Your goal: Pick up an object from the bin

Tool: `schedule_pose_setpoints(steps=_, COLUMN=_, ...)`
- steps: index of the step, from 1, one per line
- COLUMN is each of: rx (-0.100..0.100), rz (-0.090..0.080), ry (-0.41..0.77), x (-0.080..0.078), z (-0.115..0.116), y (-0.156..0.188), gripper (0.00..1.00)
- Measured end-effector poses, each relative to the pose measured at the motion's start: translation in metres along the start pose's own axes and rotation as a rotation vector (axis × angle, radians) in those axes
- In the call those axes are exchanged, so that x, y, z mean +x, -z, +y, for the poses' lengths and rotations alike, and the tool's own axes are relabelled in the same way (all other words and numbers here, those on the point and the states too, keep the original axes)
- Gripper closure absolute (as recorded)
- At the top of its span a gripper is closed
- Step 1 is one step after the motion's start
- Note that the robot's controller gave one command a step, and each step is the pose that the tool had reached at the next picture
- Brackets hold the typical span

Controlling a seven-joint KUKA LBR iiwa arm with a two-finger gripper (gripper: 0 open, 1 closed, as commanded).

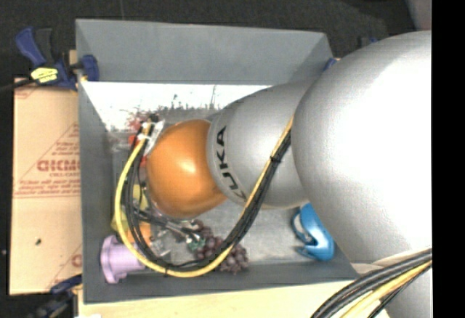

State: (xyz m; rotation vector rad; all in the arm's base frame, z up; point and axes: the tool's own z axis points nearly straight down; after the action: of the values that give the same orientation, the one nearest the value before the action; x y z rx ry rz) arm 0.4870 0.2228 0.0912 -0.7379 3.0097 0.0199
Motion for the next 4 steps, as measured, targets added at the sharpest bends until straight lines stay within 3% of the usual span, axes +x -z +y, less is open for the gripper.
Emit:
schedule_pose_setpoints(steps=1, rx=0.002, rz=0.008, ry=0.349, x=0.012, z=0.001, y=0.032, gripper=0.00)
schedule_pose_setpoints(steps=2, rx=0.000, rz=-0.005, ry=0.258, x=-0.086, z=-0.040, y=-0.024, gripper=0.00)
schedule_pose_setpoints(steps=3, rx=0.023, rz=-0.044, ry=0.490, x=-0.009, z=0.008, y=-0.011, gripper=1.00)
schedule_pose_setpoints(steps=4, rx=0.022, rz=-0.044, ry=0.488, x=-0.009, z=0.007, y=-0.011, gripper=1.00)
